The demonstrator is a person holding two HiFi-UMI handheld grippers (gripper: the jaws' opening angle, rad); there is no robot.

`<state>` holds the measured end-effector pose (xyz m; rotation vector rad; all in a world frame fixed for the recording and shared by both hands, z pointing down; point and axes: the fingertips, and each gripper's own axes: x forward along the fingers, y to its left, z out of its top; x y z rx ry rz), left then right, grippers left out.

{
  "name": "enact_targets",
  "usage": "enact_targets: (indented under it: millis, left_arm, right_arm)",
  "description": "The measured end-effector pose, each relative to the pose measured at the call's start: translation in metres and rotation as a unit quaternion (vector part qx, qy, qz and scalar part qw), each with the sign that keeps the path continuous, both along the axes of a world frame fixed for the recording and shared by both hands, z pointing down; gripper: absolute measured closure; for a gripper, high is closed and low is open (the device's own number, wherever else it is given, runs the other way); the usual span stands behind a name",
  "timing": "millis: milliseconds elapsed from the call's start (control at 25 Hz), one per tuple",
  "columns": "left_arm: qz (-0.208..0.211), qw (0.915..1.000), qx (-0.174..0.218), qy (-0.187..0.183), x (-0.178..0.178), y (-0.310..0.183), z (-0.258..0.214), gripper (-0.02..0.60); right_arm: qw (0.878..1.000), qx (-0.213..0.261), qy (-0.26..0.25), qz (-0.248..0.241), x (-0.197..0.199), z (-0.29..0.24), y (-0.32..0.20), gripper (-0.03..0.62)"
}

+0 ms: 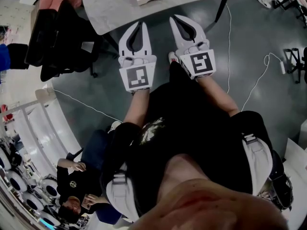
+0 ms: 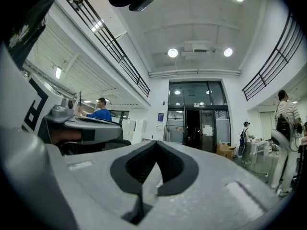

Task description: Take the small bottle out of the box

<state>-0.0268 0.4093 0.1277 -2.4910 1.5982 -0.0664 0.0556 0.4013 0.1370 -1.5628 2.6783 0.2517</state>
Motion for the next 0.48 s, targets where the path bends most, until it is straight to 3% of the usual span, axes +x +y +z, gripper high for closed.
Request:
enact_targets:
  millis: [480]
  left_arm:
    - [-0.011, 0.9999, -0.005, 0.000, -0.001, -0.066, -0.008, 0.575]
  right_arm:
    - [1.000, -0.005, -0.007, -0.015, -0.002, -0.004, -0.071, 0.599]
